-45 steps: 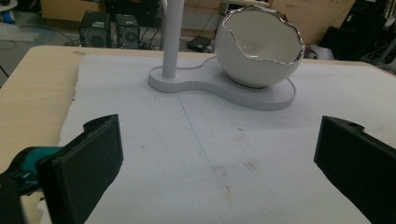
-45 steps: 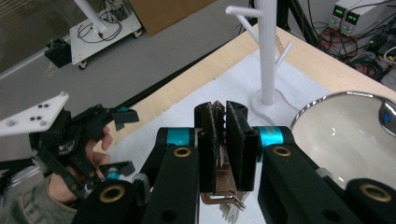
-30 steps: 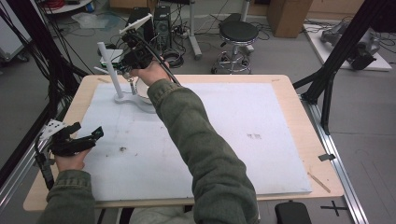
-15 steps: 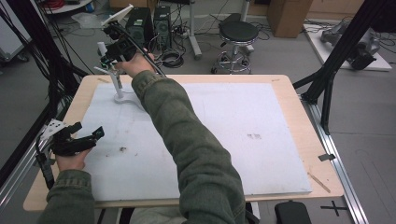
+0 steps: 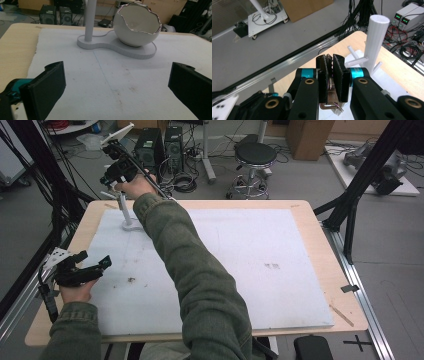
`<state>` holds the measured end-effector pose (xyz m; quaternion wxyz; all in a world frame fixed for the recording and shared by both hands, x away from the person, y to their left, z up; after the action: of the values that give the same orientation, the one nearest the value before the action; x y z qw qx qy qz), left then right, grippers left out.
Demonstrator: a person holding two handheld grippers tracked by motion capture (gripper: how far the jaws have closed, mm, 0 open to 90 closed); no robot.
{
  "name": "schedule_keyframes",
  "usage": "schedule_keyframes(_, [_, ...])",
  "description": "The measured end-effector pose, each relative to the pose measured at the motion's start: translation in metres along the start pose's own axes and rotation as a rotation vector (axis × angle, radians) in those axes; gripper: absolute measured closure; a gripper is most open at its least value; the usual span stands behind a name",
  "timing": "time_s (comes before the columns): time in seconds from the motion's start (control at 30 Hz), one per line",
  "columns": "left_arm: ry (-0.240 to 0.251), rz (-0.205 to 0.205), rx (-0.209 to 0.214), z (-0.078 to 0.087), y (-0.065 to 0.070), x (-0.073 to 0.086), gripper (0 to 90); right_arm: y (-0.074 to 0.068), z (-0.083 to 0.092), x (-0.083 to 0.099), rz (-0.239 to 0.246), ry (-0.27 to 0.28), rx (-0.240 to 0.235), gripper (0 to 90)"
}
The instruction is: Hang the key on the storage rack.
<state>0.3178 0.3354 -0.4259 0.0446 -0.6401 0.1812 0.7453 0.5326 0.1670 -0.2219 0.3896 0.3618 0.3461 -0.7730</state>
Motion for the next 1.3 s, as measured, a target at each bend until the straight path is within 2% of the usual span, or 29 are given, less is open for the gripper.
schedule_keyframes(0.4, [-0.006,-0.001,0.003,-0.001,0.0,0.001,1.7,0.02,-0.012,-0.002,-0.051,0.077,-0.008,83.0])
schedule_keyframes(0.67, [-0.003,0.001,-0.003,0.0,0.0,0.0,1.7,0.02,-0.024,-0.009,-0.052,0.077,-0.023,82.9])
schedule_keyframes(0.93, [0.001,-0.002,-0.008,0.003,-0.002,0.0,1.7,0.025,-0.033,-0.01,-0.069,0.096,-0.004,82.9])
schedule_keyframes(1.1, [-0.001,0.001,-0.009,0.003,-0.002,0.001,1.7,0.025,-0.035,-0.011,-0.07,0.114,-0.008,82.9])
schedule_keyframes(1.3, [-0.001,0.001,-0.007,0.003,-0.002,0.001,1.7,0.03,-0.037,-0.012,-0.082,0.123,0.011,82.9])
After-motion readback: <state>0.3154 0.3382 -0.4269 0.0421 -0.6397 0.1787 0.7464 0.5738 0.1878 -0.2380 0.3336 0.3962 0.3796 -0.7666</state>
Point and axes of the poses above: each handheld gripper's, and its own axes: z roughly backward along the jaws, x roughly out of its underside, y roughly to its right, the point moved 1 cm from there along -z, roughly forward along the jaws, and after that the axes turned 9 degrees about y, right-handed, at the moved point
